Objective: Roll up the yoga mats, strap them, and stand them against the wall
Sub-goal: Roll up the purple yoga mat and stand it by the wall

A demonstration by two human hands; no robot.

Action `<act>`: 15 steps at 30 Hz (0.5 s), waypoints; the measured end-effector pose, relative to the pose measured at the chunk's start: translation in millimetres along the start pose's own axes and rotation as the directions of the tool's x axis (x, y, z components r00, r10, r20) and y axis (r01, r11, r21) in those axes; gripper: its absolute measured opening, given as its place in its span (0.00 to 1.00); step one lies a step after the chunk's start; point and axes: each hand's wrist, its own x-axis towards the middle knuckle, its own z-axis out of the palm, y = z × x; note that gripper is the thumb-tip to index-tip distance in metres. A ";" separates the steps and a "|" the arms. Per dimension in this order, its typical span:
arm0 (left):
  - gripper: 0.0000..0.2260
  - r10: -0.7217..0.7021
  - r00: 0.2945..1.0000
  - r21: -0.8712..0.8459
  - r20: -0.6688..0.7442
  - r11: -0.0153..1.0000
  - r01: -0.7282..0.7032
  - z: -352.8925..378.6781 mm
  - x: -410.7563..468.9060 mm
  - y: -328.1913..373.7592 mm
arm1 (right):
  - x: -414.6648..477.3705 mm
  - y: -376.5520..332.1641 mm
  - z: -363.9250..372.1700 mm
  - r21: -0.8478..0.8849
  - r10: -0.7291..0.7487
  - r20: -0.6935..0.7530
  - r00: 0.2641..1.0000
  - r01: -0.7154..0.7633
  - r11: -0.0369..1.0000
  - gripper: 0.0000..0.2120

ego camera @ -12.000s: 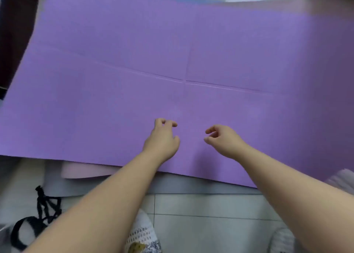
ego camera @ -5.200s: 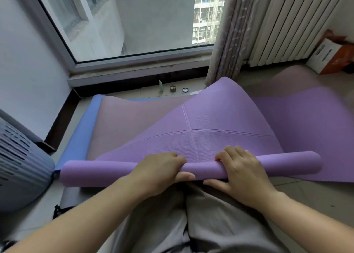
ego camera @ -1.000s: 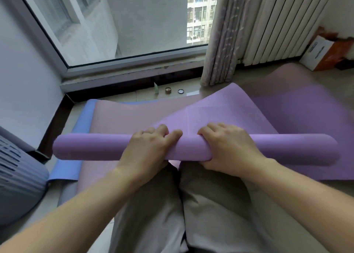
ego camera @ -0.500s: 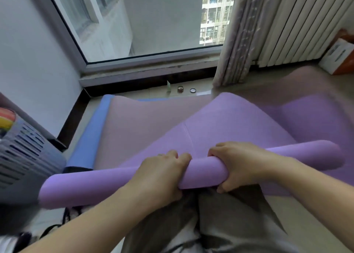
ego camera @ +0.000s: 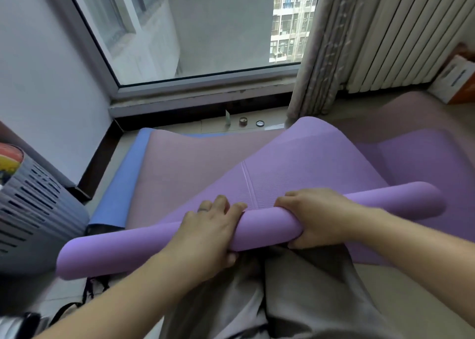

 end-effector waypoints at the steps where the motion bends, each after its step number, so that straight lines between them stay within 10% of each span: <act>1: 0.34 -0.008 0.999 0.069 -0.048 0.998 0.011 2.8 -1.0 3.0 | 5.9 3.9 -7.1 0.067 0.010 0.083 0.996 -0.016 0.998 0.23; 4: 0.34 -0.019 0.997 0.069 -0.072 0.997 0.024 6.8 3.5 4.5 | 18.1 7.3 -17.7 0.099 0.018 0.218 0.976 -0.040 0.994 0.27; 8: 0.33 -0.003 0.997 -0.131 0.076 0.991 0.013 -4.2 17.9 -13.7 | 10.9 -3.7 -2.8 -0.093 0.062 -0.014 0.998 -0.063 0.994 0.38; 15: 0.31 0.013 0.975 -0.242 0.221 0.969 0.042 -11.8 34.9 -25.6 | 27.0 -0.7 -8.7 -0.039 0.047 0.018 0.999 -0.046 0.998 0.27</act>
